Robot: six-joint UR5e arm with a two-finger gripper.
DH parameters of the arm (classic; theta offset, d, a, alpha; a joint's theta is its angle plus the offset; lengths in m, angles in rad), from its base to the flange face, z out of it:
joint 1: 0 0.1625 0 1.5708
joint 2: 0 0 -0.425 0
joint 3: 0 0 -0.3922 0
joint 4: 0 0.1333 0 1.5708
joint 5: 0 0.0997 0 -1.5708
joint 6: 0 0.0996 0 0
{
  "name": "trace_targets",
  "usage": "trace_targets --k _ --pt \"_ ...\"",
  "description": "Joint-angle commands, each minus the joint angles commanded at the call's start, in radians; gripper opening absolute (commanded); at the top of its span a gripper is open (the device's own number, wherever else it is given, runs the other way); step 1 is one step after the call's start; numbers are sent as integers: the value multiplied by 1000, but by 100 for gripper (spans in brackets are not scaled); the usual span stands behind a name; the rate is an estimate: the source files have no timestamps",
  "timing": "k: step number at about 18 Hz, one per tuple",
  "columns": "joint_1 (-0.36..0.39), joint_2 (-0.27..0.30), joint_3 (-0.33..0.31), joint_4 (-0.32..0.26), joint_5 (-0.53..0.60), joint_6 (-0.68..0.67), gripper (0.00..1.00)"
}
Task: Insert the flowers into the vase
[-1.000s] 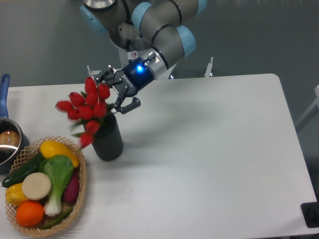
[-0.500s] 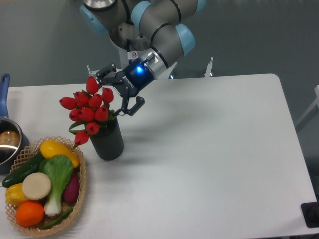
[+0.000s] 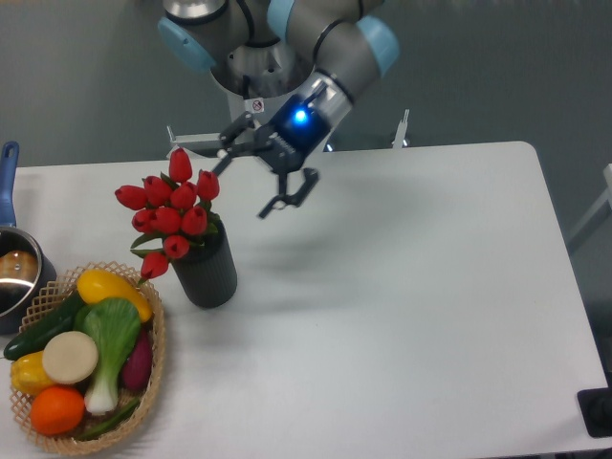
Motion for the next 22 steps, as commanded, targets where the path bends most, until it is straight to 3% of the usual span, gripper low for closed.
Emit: trace_targets --k 5,8,11,14,16,19,22 --pt "108 -7 94 8 256 12 100" --pt "126 -108 227 8 397 12 100" --pt "131 -204 354 9 445 11 100" --pt "138 -282 454 8 606 21 100" --pt "138 -320 480 9 700 52 100" --pt "140 -356 497 12 738 132 100" --pt "140 -432 529 12 819 234 100"
